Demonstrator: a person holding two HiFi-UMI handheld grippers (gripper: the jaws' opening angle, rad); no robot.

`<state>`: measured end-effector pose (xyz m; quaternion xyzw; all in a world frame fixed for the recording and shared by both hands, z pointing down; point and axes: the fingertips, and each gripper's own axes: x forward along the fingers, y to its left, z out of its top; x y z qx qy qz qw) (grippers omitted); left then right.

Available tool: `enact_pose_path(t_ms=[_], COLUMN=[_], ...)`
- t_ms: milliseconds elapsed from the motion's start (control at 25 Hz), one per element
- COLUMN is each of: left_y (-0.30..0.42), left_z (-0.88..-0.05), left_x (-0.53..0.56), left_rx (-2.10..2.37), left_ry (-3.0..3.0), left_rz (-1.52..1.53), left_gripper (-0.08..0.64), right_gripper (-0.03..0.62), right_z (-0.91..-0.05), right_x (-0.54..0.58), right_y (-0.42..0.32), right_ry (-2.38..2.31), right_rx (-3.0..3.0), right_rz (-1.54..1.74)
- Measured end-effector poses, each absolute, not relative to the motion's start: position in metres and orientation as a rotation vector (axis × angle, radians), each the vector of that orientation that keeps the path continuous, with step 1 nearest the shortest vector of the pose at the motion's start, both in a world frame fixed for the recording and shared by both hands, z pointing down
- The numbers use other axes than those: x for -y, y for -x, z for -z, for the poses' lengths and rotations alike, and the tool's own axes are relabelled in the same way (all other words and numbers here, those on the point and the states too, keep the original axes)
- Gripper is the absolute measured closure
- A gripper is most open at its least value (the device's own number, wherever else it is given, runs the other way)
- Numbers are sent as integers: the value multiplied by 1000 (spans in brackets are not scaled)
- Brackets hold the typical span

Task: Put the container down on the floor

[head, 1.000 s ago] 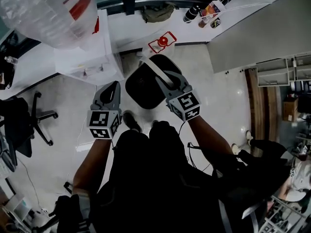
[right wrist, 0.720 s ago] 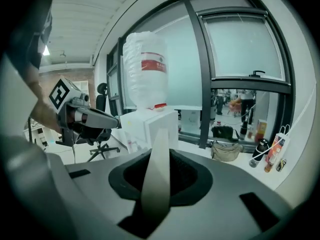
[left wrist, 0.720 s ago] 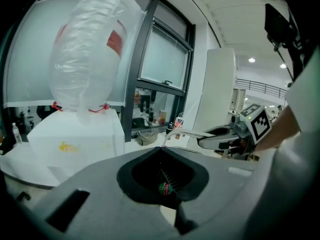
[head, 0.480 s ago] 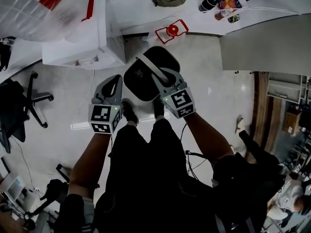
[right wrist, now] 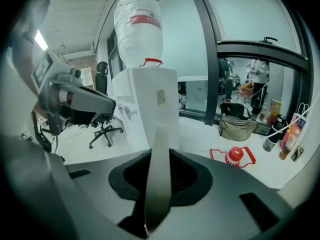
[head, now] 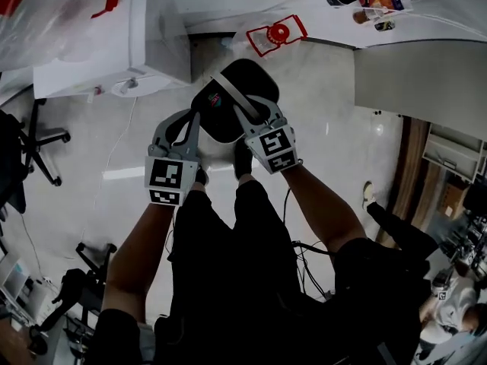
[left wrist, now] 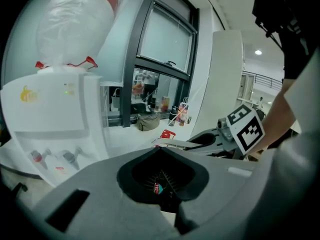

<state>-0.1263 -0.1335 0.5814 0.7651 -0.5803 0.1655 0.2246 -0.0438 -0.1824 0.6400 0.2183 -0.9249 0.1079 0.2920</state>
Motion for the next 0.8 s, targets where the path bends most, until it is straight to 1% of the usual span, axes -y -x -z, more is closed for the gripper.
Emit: enact_pose_path(t_ms=[240,480,800], left_y=[131,129,129], left_z=[-631,-688,-751], left_x=[140,134,131], left_rx=[1633,1627,1625], left_ry=[-1967,-1904,-1846], left_rz=[-381,-411,-407], left_gripper=[548,549,548], right_gripper=[508,508,508], right_z=[-695,-754,-811], right_x=[190,188,181], right_y=[46,44,53], right_ry=[-559,-537,-525], right_rx=[2447,2422,2389], right_rz=[-303,-319,-387])
